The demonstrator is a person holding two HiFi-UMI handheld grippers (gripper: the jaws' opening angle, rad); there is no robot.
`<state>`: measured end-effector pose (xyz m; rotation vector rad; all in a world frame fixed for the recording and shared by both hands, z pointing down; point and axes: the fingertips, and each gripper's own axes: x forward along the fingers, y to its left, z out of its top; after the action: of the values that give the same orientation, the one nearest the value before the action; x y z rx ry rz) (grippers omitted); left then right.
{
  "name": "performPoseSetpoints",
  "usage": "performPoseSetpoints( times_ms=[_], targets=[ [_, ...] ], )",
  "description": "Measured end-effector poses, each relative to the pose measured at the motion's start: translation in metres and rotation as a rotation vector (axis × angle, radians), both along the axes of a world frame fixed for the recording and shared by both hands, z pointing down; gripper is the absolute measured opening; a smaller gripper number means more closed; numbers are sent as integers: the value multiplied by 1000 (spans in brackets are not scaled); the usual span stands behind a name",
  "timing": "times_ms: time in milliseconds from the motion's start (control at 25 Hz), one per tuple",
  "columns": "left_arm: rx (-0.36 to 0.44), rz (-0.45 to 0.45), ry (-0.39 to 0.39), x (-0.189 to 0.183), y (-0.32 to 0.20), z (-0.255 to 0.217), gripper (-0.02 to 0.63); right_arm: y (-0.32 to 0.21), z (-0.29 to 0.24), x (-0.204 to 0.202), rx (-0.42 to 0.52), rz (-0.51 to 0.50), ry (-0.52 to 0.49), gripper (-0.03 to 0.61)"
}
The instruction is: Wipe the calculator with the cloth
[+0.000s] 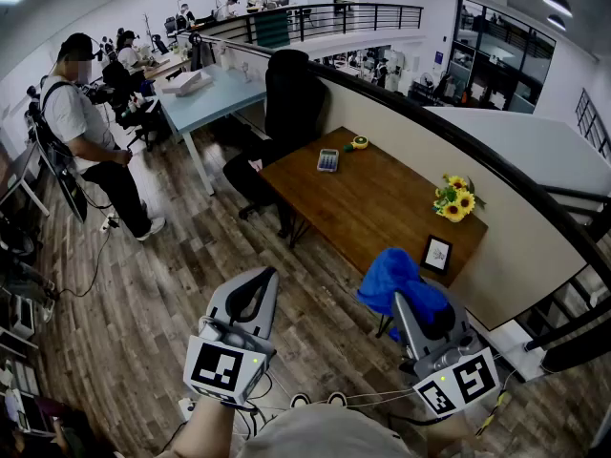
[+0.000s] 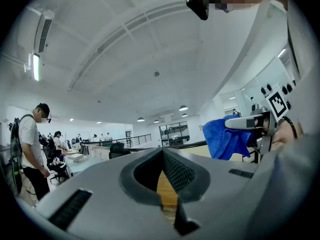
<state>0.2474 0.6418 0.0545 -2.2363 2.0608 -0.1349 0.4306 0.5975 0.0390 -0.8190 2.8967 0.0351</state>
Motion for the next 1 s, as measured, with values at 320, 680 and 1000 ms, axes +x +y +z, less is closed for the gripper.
performPoseSetpoints(
  times_ms=[320,680,1000],
  targets=[
    [-25,-13,-4,13,-9,9,3,-15,2,20,-44,-12,-62,130],
    [-36,-6,-15,54,-23,19,3,-25,21,49,-67,-63,-49,130],
    [-48,-9,-19,72,-33,26,3,-37,32,59,-97,-103,-44,130]
  ],
)
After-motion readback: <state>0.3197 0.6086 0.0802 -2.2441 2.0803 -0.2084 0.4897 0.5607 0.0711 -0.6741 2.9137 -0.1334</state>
